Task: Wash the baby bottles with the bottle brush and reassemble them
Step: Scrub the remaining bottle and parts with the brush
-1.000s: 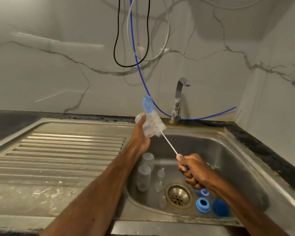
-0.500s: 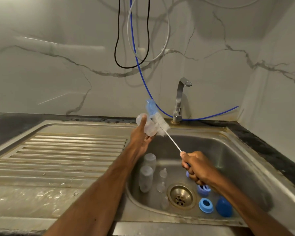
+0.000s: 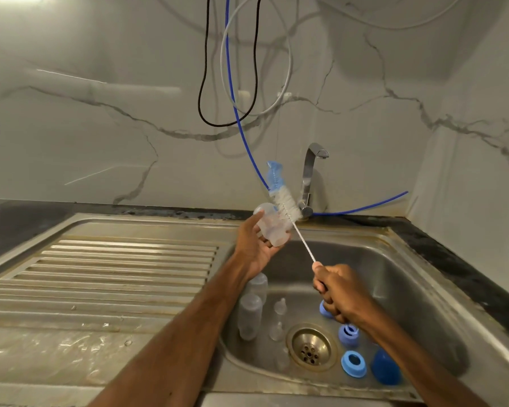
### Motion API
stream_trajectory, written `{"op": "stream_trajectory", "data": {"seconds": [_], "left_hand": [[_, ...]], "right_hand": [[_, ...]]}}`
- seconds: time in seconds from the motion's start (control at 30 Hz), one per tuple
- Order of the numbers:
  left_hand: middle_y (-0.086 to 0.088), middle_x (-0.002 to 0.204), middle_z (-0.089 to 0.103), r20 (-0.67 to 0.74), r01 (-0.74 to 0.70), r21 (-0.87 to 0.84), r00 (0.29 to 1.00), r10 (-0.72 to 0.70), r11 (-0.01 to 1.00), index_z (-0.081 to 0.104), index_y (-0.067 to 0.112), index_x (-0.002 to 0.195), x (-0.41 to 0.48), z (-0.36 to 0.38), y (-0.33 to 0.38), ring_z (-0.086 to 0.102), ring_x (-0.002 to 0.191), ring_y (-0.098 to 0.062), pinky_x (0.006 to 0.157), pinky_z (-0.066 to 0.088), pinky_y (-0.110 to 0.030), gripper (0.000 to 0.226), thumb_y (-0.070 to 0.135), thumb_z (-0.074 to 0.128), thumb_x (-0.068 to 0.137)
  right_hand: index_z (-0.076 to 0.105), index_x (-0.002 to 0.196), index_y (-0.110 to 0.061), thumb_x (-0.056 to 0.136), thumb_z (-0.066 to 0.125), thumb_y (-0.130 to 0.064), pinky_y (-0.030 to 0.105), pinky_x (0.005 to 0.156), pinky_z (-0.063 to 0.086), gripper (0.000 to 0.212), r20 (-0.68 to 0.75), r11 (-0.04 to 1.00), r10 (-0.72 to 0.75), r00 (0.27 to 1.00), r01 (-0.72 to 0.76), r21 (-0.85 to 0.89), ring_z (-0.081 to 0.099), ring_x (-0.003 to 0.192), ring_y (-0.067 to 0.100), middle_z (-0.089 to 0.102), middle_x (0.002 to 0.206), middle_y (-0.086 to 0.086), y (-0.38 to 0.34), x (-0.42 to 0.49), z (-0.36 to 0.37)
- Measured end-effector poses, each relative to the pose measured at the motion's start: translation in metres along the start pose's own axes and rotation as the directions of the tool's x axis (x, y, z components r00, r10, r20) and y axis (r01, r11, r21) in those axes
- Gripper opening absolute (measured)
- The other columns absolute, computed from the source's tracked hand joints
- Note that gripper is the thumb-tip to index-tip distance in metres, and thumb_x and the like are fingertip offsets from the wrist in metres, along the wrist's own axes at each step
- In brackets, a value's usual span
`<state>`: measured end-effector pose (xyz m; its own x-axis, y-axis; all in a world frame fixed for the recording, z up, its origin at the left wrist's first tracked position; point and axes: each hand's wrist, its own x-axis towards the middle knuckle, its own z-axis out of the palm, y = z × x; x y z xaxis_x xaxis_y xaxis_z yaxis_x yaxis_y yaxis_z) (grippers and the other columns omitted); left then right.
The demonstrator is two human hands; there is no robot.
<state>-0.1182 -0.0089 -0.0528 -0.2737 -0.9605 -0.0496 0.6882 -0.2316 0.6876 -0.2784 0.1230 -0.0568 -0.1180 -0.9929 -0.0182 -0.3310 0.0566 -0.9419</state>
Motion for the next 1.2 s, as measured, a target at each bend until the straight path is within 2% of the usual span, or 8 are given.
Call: {"op": "stream_trajectory", "data": {"seconds": [0.17, 0.33, 0.53, 0.73, 0.87, 0.97, 1.1, 1.2], "left_hand": [[-0.020, 0.125, 0.066, 0.050, -0.058, -0.063, 0.997, 0.061, 0.996, 0.055, 0.005, 0.141, 0.003, -0.007, 0.010, 0.067, 0.108, -0.034, 0.079, 0.063, -0.044, 0.056, 0.034, 0.064, 0.094], [-0.008, 0.101, 0.071, 0.047, -0.020, 0.117, 0.999, 0.014, 0.993, 0.054, 0.010, 0.141, -0.003, 0.000, 0.005, 0.068, 0.080, -0.017, 0.076, 0.058, -0.037, 0.063, 0.051, 0.062, 0.093], [-0.017, 0.126, 0.070, -0.029, -0.105, -0.033, 0.994, 0.104, 0.994, 0.059, 0.010, 0.135, 0.006, -0.011, 0.009, 0.069, 0.113, -0.031, 0.091, 0.060, -0.043, 0.050, 0.043, 0.064, 0.097], [-0.022, 0.128, 0.067, 0.000, -0.037, 0.002, 0.999, 0.037, 0.999, 0.058, 0.005, 0.131, -0.001, 0.003, 0.001, 0.069, 0.114, -0.033, 0.097, 0.057, -0.045, 0.050, 0.040, 0.066, 0.097], [-0.024, 0.135, 0.063, -0.049, -0.080, -0.130, 0.996, 0.074, 0.988, 0.053, 0.002, 0.138, 0.003, -0.001, 0.009, 0.064, 0.121, -0.035, 0.097, 0.057, -0.047, 0.053, 0.035, 0.065, 0.098], [-0.022, 0.126, 0.065, -0.093, -0.086, -0.169, 0.993, 0.071, 0.982, 0.051, 0.005, 0.139, 0.004, -0.014, 0.014, 0.068, 0.111, -0.035, 0.075, 0.064, -0.045, 0.051, 0.033, 0.063, 0.099], [-0.024, 0.121, 0.070, -0.016, -0.013, -0.136, 1.000, 0.011, 0.991, 0.055, 0.002, 0.130, -0.001, -0.004, 0.011, 0.068, 0.113, -0.039, 0.088, 0.059, -0.049, 0.047, 0.036, 0.064, 0.098], [-0.018, 0.106, 0.077, 0.031, -0.064, -0.116, 0.997, 0.068, 0.991, 0.060, 0.005, 0.118, -0.001, -0.006, 0.015, 0.070, 0.107, -0.036, 0.089, 0.059, -0.048, 0.035, 0.036, 0.057, 0.102]], "right_hand": [[0.044, 0.063, -0.015, 0.108, 0.041, -0.039, 0.016, 0.038, 0.017, 0.051, 0.072, 0.999, 0.008, 0.997, -0.006, -0.032, 0.021, 0.034, 0.010, 0.030, 0.044, -0.003, -0.001, -0.014, 0.002], [0.045, 0.063, -0.014, 0.108, 0.040, -0.038, 0.017, 0.040, 0.018, 0.051, 0.020, 0.999, -0.027, 0.999, 0.026, 0.029, 0.023, 0.034, 0.010, 0.030, 0.046, -0.002, -0.014, -0.004, 0.005], [0.044, 0.063, -0.013, 0.108, 0.042, -0.036, 0.016, 0.035, 0.018, 0.051, 0.088, 0.996, -0.066, 0.994, 0.071, -0.061, 0.023, 0.033, 0.008, 0.030, 0.045, -0.002, -0.006, -0.021, 0.012], [0.045, 0.060, -0.015, 0.108, 0.042, -0.035, 0.017, 0.035, 0.022, 0.052, -0.016, 0.993, -0.106, 0.994, 0.105, -0.046, 0.027, 0.033, 0.007, 0.033, 0.044, -0.005, -0.012, -0.006, 0.016], [0.045, 0.058, -0.017, 0.107, 0.044, -0.035, 0.020, 0.040, 0.024, 0.052, 0.012, 0.977, -0.127, 0.992, 0.127, -0.173, 0.027, 0.036, 0.005, 0.033, 0.044, -0.006, 0.004, -0.012, 0.014], [0.047, 0.056, -0.018, 0.106, 0.045, -0.035, 0.024, 0.044, 0.025, 0.054, -0.009, 0.972, -0.131, 0.991, 0.126, -0.198, 0.028, 0.036, 0.006, 0.034, 0.043, -0.007, 0.004, -0.009, 0.010], [0.046, 0.061, -0.015, 0.107, 0.041, -0.036, 0.019, 0.039, 0.020, 0.051, -0.042, 0.999, -0.044, 0.998, 0.044, -0.005, 0.026, 0.035, 0.010, 0.033, 0.046, -0.002, -0.010, -0.005, 0.011], [0.043, 0.061, -0.016, 0.107, 0.041, -0.038, 0.016, 0.038, 0.017, 0.051, 0.024, 0.999, 0.042, 0.999, -0.042, 0.016, 0.023, 0.035, 0.010, 0.031, 0.048, -0.001, -0.005, -0.014, 0.009]]}}
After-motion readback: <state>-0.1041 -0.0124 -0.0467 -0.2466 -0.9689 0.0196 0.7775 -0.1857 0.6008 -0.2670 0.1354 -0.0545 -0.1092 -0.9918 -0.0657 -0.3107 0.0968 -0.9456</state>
